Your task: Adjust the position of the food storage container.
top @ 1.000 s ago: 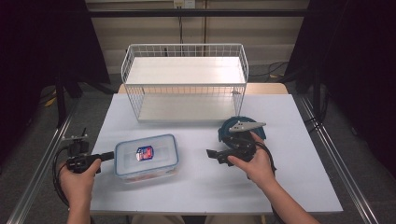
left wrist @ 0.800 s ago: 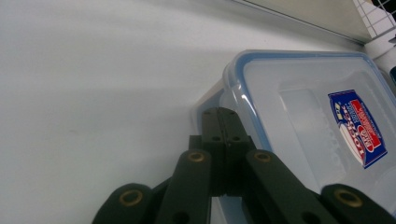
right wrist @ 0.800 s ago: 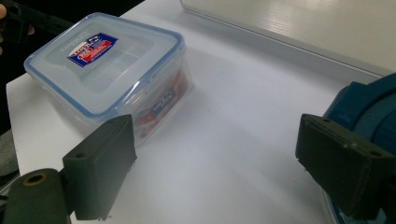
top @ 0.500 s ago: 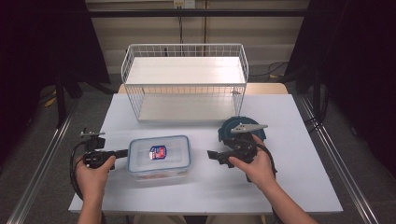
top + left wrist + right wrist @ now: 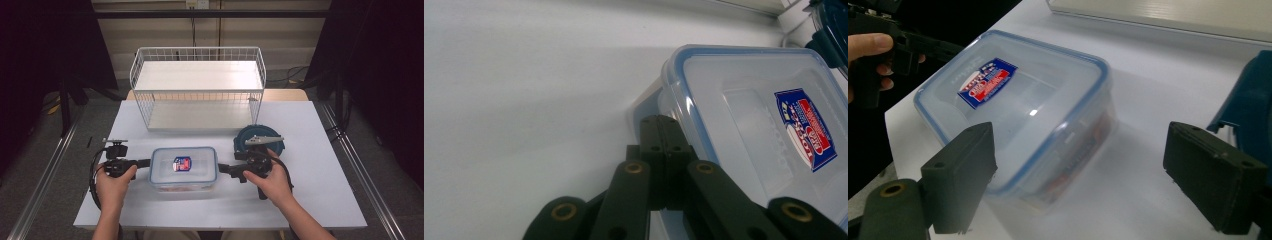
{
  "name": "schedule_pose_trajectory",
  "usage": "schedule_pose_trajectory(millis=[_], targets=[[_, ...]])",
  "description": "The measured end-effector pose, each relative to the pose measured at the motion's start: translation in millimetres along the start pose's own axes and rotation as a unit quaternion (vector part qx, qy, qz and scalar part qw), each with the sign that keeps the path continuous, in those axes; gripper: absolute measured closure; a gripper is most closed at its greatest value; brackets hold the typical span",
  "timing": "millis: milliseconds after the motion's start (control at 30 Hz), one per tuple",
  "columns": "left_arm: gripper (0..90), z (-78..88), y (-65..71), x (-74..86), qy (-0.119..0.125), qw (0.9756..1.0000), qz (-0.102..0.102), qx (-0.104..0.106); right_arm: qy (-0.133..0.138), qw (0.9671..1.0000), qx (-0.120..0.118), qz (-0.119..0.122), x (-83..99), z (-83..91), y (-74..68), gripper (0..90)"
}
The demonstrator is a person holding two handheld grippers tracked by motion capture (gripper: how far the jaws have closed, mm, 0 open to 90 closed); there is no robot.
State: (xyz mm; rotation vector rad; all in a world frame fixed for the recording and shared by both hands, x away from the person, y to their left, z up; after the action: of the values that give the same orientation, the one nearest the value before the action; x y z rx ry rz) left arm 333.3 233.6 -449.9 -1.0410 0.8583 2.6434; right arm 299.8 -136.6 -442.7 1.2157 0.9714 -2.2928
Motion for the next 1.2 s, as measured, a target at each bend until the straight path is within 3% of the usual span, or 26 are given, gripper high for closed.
schedule_pose_trajectory(millis=[67, 333, 400, 500, 567, 633, 700, 767, 800, 1000, 1100, 1200], targets=[[90.0, -2.7, 3.2, 0.3, -0.005, 1.0000, -0.006, 0.006, 0.001, 1.0000, 0.002, -0.002, 0.2, -0.8, -0.6, 13.2], [87.9, -5.9, 4.6, 0.1, 0.011, 0.9998, 0.013, 0.012, -0.002, 0.9994, 0.002, -0.036, 6.4, -3.9, 1.6, 13.9], [74.8, -0.1, 2.9, -2.7, 0.017, 0.9996, 0.019, 0.008, -0.003, 0.9993, 0.002, -0.037, 7.6, -4.7, 0.7, 14.4], [68.2, 7.1, 4.0, -6.5, 0.035, 0.9985, 0.038, 0.016, 0.002, 0.9989, -0.001, -0.047, 7.6, -5.4, -0.3, 15.3], [57.9, 9.5, 5.2, -7.6, 0.034, 0.9989, 0.030, 0.016, -0.001, 0.9985, 0.000, -0.055, 8.8, -7.1, -0.7, 15.7], [54.6, 10.3, 7.8, -8.6, 0.037, 0.9990, 0.026, 0.008, -0.003, 0.9981, 0.000, -0.061, 9.2, -7.5, -1.1, 16.1], [43.9, 10.3, 9.8, -8.4, 0.041, 0.9986, 0.033, 0.012, -0.007, 0.9973, 0.004, -0.073, 10.8, -9.0, -1.0, 17.3], [40.4, 9.9, 10.2, -7.9, 0.040, 0.9984, 0.035, 0.021, -0.006, 0.9971, 0.003, -0.076, 11.2, -9.7, -0.8, 18.1], [38.0, 9.3, 11.2, -7.5, 0.045, 0.9976, 0.045, 0.027, -0.007, 0.9968, 0.004, -0.080, 11.5, -10.3, -0.7, 19.0], [33.5, 6.6, 12.0, -4.2, 0.031, 0.9966, 0.050, 0.057, -0.007, 0.9930, 0.007, -0.117, 15.3, -13.3, 3.4, 25.1], [33.5, 2.7, 11.2, -1.4, 0.023, 0.9965, 0.052, 0.061, -0.004, 0.9890, 0.006, -0.148, 16.1, -13.1, 4.8, 28.1], [33.4, -2.1, 9.4, 2.3, 0.019, 0.9958, 0.062, 0.065, -0.004, 0.9868, 0.003, -0.162, 16.5, -12.5, 5.4, 29.7]])
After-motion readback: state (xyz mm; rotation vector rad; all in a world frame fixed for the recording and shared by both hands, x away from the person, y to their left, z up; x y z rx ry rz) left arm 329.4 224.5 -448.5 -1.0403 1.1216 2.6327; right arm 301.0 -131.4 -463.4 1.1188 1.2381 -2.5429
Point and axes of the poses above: each handheld gripper's, and its own axes: z roughly backward along the jaws, x roughly out of its underside, y roughly to its right, the point moved 2 cm from there along -z, roughly forward along the jaws, and after that the axes turned 10 degrees about y, right-handed, at the moved point
